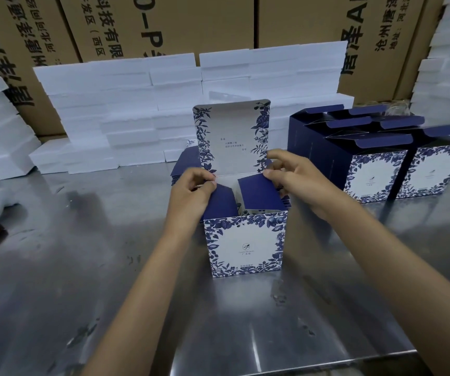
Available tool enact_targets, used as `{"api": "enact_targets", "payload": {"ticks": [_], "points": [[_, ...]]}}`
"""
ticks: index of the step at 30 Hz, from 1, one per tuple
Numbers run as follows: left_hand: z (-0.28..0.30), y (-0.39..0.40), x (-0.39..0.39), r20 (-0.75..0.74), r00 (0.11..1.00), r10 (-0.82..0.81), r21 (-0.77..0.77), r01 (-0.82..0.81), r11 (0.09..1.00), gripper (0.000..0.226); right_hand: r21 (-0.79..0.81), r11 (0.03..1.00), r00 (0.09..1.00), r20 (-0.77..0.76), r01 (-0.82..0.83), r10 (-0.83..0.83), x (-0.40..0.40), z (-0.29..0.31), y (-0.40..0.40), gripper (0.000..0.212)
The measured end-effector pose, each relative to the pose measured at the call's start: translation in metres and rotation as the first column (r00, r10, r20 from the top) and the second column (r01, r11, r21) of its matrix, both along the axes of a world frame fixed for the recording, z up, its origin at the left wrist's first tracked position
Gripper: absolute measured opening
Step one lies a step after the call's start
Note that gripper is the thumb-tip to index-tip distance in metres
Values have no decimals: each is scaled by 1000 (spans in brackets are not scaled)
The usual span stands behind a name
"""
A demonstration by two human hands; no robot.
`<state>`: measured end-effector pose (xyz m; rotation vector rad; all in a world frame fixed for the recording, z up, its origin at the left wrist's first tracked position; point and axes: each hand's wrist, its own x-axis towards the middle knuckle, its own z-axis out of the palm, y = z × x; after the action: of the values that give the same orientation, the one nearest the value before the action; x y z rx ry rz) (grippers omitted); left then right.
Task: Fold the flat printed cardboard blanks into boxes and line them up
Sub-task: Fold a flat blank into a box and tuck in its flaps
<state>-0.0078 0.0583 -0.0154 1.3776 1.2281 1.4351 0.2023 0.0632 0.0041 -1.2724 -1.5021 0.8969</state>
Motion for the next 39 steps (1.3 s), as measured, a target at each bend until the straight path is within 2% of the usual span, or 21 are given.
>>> {"api": "enact_targets", "payload": {"ticks": [3, 7, 9, 11, 12, 14, 16, 20, 26, 30, 34, 39], "points": [[-5, -2, 0, 157, 988, 16, 35, -22, 999, 28, -17, 999, 995, -93, 29, -30, -1, -3, -1, 20], [-6, -4, 2, 67, 996, 53, 107, -60, 993, 31, -53, 999, 998, -64, -8, 4, 7, -2, -5, 30], [-6, -7, 4, 126, 988, 91, 52, -98, 994, 36, -105, 994, 998, -51, -36, 31, 9, 3, -6, 35], [-3, -6, 2, 148, 985, 85, -10, -84, 996, 29, -117, 993, 999, 19, -28, 30, 9, 8, -6, 28], [0, -3, 0, 97, 993, 74, -30, -71, 997, 23, -92, 996, 996, 85, -14, 22, 8, 10, -5, 24], [10, 4, -3, -107, 994, 36, -65, -44, 997, 11, -38, 999, 981, 195, -2, 9, 3, 14, -2, 18], [22, 10, 0, -293, 956, -12, -116, -23, 993, 6, -17, 1000, 968, 251, -2, 6, -5, 19, 3, 13], [36, 17, 16, -431, 901, -49, -128, -8, 992, 11, -40, 999, 956, 294, 3, 9, -29, 23, 14, 18], [28, 20, 30, -508, 859, -62, -94, 16, 995, 15, -25, 999, 918, 396, 31, -19, -44, 10, 18, 23], [29, 22, 28, -507, 857, -97, -94, 58, 994, 8, -20, 1000, 915, 403, 10, -1, -42, 9, 20, 17], [28, 19, 28, -469, 874, -124, -107, 83, 991, 11, -39, 999, 921, 389, -13, 27, -41, 8, 22, 15], [30, 20, 28, -444, 888, -117, -168, 46, 985, 10, -41, 999, 899, 437, -3, 21, -44, 10, 18, 18]]}}
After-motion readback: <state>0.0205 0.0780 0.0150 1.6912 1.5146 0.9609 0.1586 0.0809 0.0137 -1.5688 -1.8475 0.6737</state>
